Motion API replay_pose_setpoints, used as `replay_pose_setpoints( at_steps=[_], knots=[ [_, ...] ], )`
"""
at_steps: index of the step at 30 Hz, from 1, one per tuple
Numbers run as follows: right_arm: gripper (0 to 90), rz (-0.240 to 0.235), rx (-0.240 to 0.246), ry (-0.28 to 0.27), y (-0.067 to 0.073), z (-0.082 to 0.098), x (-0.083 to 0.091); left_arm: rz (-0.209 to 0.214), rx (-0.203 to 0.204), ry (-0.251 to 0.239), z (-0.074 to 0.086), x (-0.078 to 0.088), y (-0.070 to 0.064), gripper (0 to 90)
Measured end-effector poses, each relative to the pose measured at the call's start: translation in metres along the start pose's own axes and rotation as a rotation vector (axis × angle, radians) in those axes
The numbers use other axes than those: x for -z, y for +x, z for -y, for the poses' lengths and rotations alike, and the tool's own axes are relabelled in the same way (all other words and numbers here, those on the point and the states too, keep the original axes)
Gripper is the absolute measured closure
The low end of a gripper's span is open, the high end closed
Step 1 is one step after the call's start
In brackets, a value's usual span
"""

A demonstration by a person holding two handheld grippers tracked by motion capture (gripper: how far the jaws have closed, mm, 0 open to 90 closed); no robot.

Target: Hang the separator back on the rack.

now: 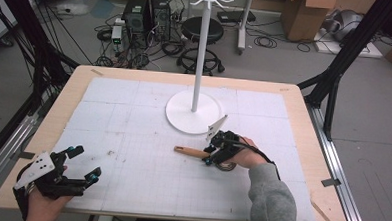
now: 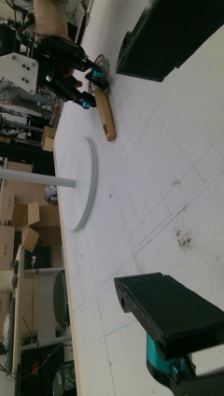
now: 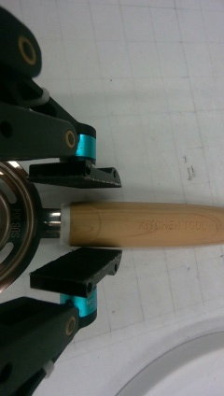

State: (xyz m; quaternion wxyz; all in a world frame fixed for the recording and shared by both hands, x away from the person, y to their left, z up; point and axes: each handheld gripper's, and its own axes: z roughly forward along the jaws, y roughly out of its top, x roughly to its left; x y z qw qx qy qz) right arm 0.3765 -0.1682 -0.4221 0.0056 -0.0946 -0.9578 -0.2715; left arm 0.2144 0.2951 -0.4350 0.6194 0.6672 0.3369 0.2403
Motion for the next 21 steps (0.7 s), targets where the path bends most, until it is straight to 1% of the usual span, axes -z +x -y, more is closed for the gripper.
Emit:
replay_pose_setpoints(
  at_steps=[1,6,7,10,11,12,15,21],
  knots=[
    [59.4,0.002,0.011,0.001,-0.0007,-0.0002,-0.0004,0.000,0.000,0.000,0.0000,0.0000,0.0000,1.7],
    [62.3,0.008,0.005,0.007,-0.0004,-0.0007,-0.0002,0.001,-0.001,0.002,0.0001,0.0000,0.0000,1.7],
    [63.1,0.011,-0.001,0.016,0.0001,-0.0012,0.0001,0.001,-0.001,0.002,0.0001,-0.0001,0.0001,1.7],
    [65.6,0.027,0.016,0.029,0.0008,-0.0028,-0.0003,0.001,0.000,0.002,0.0003,-0.0003,0.0002,1.7],
    [65.7,0.033,0.022,0.031,0.0009,-0.0033,-0.0004,0.002,0.001,0.002,0.0003,-0.0003,0.0002,1.7],
    [65.9,0.028,0.017,0.034,0.0014,-0.0037,-0.0007,0.002,0.001,0.002,0.0003,-0.0003,0.0002,1.7],
    [66.2,0.035,0.030,0.048,0.0024,-0.0052,-0.0007,0.002,0.001,0.002,0.0004,-0.0004,0.0002,1.7],
    [66.5,0.044,0.029,0.043,0.0030,-0.0054,-0.0013,0.000,0.002,0.005,0.0007,-0.0005,0.0005,1.7]
  ],
)
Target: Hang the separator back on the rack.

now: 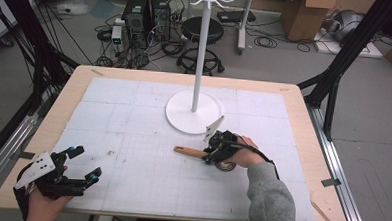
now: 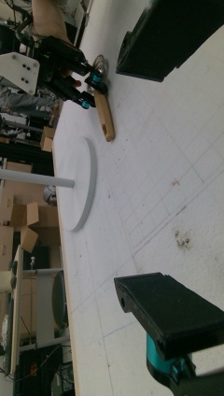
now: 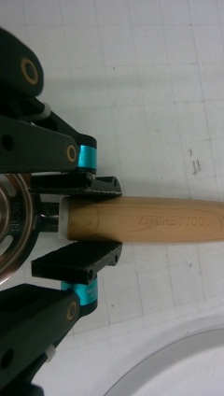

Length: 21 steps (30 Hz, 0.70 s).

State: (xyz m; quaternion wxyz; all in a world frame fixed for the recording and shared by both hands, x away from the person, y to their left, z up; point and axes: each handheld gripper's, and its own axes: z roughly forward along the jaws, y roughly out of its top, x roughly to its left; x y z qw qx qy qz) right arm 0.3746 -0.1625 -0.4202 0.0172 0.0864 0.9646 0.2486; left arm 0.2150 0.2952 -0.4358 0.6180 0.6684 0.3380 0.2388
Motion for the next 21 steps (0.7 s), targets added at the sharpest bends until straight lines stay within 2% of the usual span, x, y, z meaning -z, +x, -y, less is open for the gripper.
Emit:
replay_pose_setpoints(
  at_steps=[21],
  knots=[
    [66.2,0.022,0.002,0.024,0.0040,-0.0028,-0.0006,0.004,0.000,0.006,0.0003,-0.0015,-0.0009,1.7]
  ],
)
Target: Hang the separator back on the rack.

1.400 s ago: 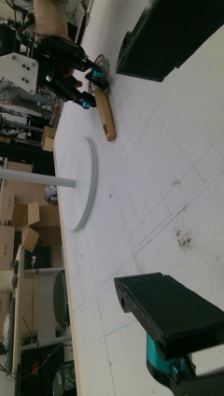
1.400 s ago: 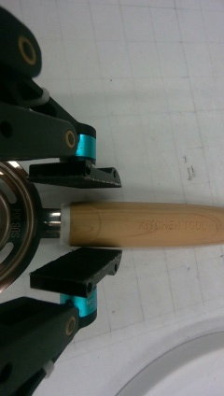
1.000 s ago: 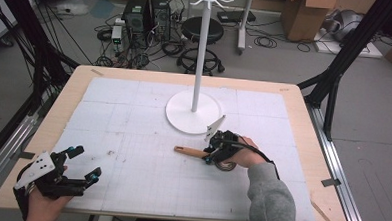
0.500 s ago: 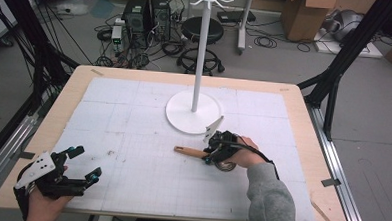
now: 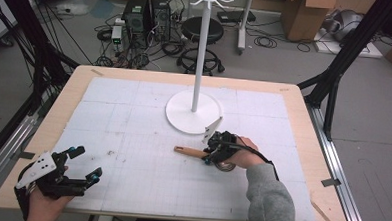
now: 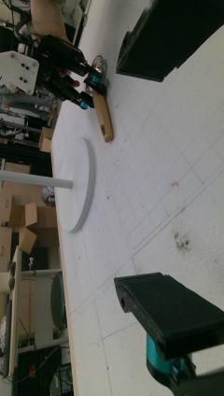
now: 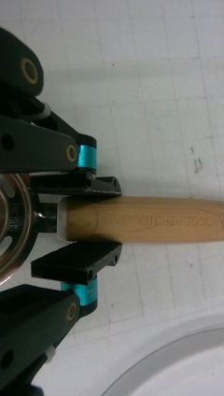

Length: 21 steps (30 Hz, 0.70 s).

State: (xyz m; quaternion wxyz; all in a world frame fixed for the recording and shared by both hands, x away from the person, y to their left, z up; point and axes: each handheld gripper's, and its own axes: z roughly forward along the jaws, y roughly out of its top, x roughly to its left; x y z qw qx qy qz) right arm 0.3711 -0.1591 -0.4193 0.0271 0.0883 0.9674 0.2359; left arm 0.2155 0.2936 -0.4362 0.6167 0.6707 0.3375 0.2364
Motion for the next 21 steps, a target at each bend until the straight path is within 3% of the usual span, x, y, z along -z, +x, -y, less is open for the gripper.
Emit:
replay_pose_setpoints(
  at_steps=[10,21],
  knots=[
    [68.7,0.034,-0.003,0.017,0.0049,-0.0019,0.0009,0.000,-0.002,-0.001,-0.0002,0.0003,-0.0001,1.7],
    [68.8,0.039,-0.014,0.010,0.0068,-0.0011,0.0027,-0.003,-0.001,0.003,0.0002,0.0010,0.0009,1.7]
  ],
)
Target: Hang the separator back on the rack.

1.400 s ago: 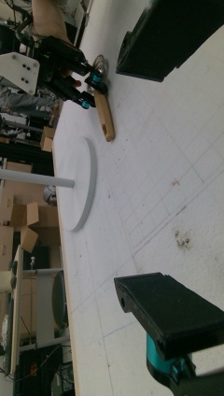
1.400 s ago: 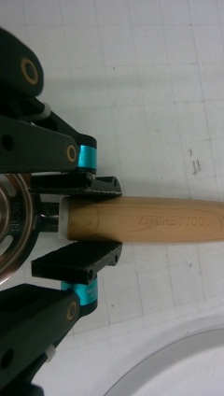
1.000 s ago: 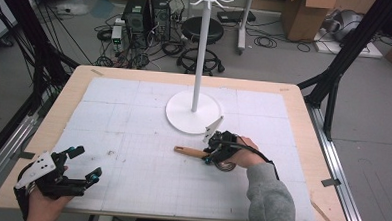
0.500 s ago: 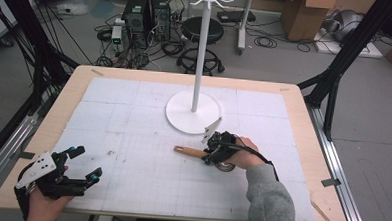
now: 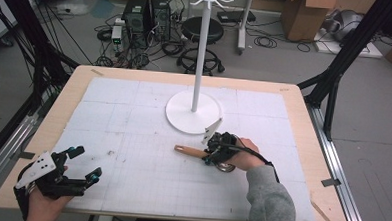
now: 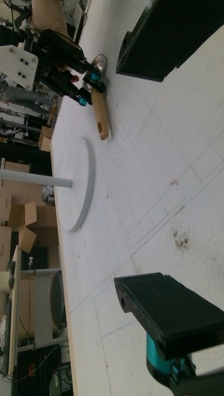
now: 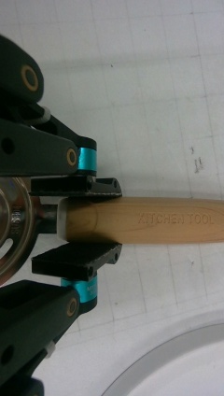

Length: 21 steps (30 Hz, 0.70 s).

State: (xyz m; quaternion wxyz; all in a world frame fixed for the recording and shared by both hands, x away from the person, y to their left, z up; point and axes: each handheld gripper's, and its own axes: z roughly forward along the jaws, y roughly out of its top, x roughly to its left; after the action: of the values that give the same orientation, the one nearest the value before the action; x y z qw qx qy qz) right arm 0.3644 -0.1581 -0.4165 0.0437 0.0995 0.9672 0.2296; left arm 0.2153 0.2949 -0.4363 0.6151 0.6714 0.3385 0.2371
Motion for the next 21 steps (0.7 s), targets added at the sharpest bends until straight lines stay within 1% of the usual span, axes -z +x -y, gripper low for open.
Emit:
replay_pose_setpoints(
  at_steps=[10,20,21],
  knots=[
    [68.9,0.005,-0.007,-0.016,0.001,0.002,0.007,0.000,0.002,-0.001,0.000,0.000,0.000,1.7],
    [69.0,0.008,-0.020,-0.047,0.002,0.005,0.015,0.003,0.003,-0.001,0.000,-0.002,0.000,1.7],
    [69.1,0.009,-0.015,-0.048,0.002,0.005,0.016,0.003,0.002,0.000,0.000,-0.002,0.000,1.7]
  ],
)
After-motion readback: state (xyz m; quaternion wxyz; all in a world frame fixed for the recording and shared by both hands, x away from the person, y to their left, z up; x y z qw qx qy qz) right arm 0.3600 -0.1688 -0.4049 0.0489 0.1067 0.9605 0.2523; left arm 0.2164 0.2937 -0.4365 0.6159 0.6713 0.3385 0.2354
